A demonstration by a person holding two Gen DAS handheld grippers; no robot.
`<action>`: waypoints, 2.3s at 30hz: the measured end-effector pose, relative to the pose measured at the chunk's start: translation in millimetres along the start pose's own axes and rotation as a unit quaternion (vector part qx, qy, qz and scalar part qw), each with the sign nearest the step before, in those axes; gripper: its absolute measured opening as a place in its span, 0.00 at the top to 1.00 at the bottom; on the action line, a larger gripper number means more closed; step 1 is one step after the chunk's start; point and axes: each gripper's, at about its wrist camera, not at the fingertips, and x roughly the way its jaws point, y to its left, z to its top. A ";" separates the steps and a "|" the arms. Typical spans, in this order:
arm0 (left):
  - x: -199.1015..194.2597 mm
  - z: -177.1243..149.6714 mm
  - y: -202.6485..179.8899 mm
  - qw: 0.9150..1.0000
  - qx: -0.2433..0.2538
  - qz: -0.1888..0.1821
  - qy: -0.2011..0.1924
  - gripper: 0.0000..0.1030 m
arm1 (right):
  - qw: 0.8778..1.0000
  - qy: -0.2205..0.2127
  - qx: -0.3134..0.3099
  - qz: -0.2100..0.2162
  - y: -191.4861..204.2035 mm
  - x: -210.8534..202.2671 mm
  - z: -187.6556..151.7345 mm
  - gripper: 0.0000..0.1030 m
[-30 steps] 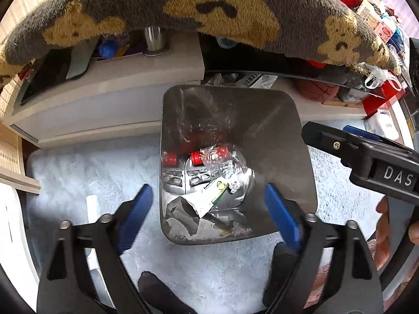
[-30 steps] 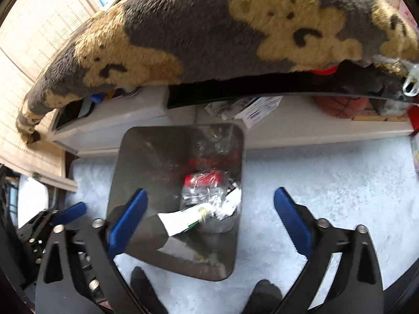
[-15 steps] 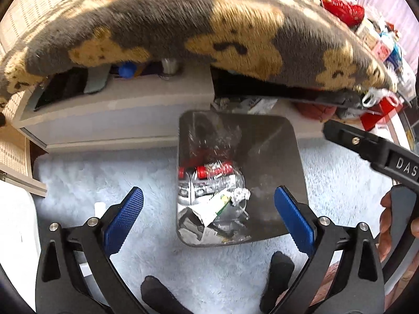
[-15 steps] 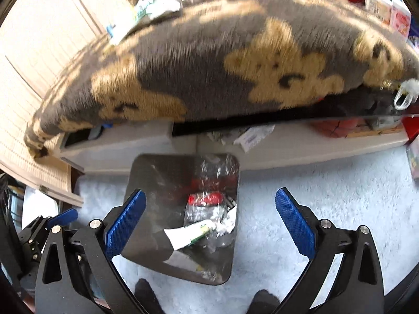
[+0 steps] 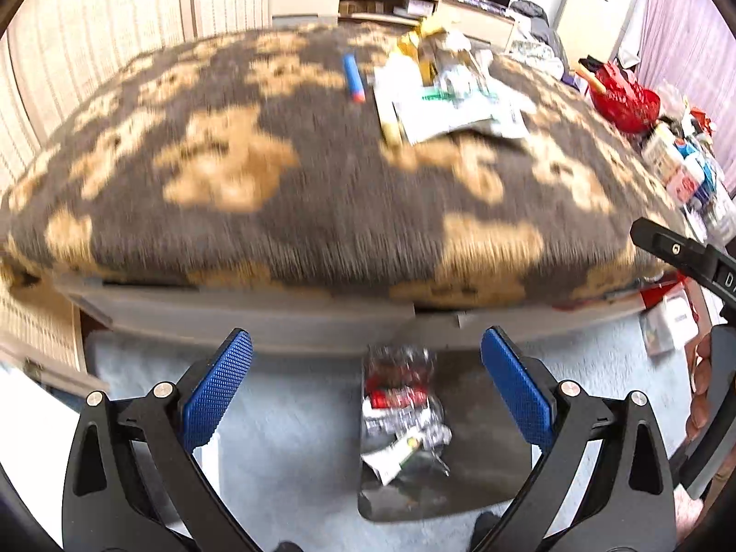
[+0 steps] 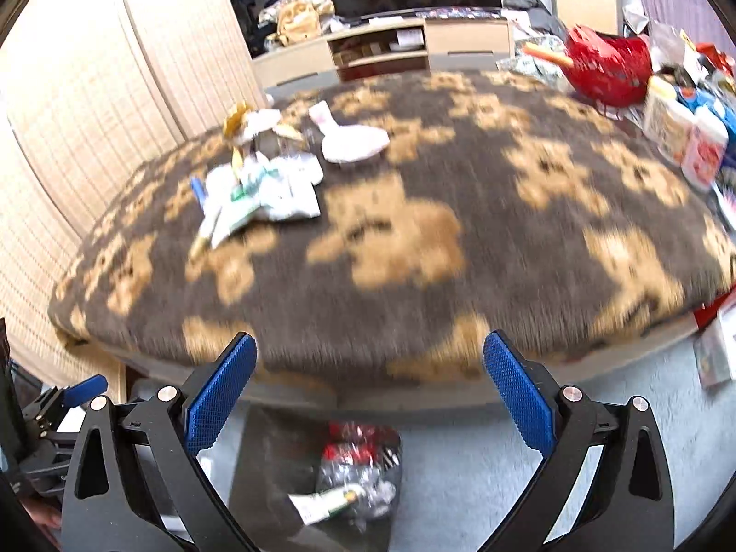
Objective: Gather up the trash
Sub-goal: 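Grasp a white plastic bag with the left tool while the right tool grasps a torn wrapper, then carry both items over the bin and open both tools to drop them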
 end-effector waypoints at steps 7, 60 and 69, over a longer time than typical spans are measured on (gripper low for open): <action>3.9 49.9 10.1 0.999 0.007 0.013 -0.029 0.08 | 0.999 -0.021 -0.022 0.019 28.8 20.1 50.0 0.04; 51.1 158.7 -38.7 0.995 0.085 -0.027 -0.050 0.81 | 0.998 -0.012 -0.039 0.050 35.0 66.0 108.4 0.80; -19.1 104.2 -47.8 0.995 0.075 -0.039 -0.053 0.81 | 0.998 -0.021 -0.039 0.048 38.6 -8.0 71.7 0.79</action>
